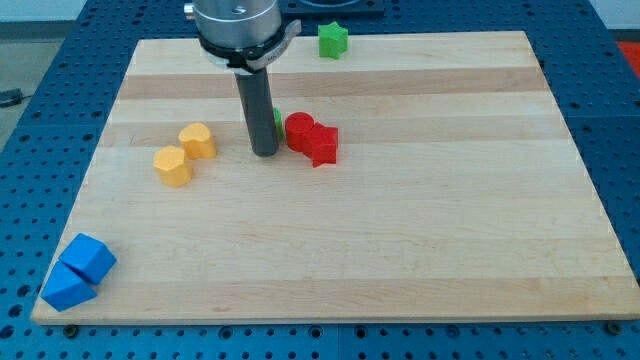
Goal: Push the green circle diagonal bottom left to the green star
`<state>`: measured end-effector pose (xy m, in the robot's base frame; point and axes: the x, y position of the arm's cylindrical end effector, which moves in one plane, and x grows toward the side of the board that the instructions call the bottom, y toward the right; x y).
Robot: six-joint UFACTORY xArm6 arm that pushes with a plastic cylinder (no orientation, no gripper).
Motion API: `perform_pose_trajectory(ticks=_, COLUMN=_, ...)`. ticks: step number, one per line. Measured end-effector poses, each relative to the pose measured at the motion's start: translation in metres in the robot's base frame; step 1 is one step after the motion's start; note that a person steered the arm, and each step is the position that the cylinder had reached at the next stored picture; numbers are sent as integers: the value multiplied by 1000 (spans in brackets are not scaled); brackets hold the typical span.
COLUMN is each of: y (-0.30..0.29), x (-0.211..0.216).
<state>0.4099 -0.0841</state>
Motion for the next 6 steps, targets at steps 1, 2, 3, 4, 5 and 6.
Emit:
perform_pose_trajectory(ticks=1, y=0, x=-23)
perform_pose_trajectory(ticks=2, y=1, x=-46)
perform_pose_trajectory(ticks=3, y=1, x=-73)
perform_pose_trajectory(ticks=4, y=-17, x=-84)
perform_pose_trajectory(ticks=5, y=-45, x=-85)
perform_pose_trajectory(ticks=6, y=-45, x=-87)
